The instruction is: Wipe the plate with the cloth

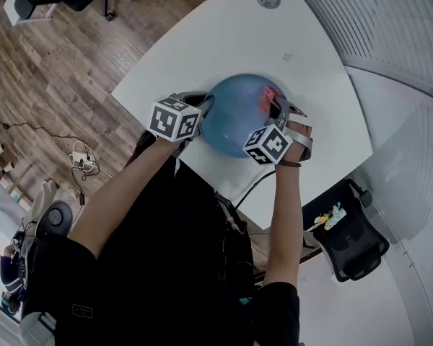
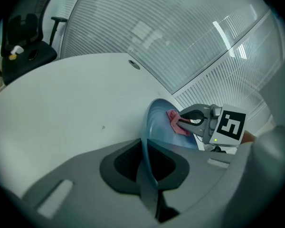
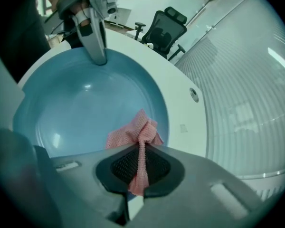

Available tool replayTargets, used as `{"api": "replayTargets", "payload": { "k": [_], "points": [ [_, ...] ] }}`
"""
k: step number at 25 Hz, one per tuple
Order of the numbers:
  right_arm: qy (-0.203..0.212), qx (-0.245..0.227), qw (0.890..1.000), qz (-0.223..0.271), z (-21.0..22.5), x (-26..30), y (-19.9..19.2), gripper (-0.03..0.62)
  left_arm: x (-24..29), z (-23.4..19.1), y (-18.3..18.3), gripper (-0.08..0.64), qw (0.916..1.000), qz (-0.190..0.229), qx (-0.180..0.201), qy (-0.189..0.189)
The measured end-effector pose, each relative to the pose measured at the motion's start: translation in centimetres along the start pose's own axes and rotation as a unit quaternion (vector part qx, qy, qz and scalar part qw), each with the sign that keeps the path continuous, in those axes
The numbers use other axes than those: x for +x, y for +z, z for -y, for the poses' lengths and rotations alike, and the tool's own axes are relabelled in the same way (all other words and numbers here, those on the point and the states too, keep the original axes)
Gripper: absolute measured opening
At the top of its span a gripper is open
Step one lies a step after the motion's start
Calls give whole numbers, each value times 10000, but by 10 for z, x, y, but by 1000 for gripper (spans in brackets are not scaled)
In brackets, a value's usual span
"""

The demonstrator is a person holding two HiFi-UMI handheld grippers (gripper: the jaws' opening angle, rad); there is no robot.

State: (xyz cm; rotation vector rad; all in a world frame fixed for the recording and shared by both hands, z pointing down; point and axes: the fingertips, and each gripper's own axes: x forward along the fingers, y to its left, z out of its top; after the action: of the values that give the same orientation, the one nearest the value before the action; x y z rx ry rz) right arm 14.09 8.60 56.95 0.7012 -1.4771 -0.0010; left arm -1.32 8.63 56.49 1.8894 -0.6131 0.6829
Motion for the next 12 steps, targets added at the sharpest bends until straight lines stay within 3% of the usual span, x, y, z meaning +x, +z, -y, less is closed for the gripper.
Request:
{"api": "replayTargets", "payload": {
  "k": [12],
  "points": [
    [52,181,9993,322,-38,-16,-6,11,2,4,-2,17,9998,143,-114,79]
  ]
}}
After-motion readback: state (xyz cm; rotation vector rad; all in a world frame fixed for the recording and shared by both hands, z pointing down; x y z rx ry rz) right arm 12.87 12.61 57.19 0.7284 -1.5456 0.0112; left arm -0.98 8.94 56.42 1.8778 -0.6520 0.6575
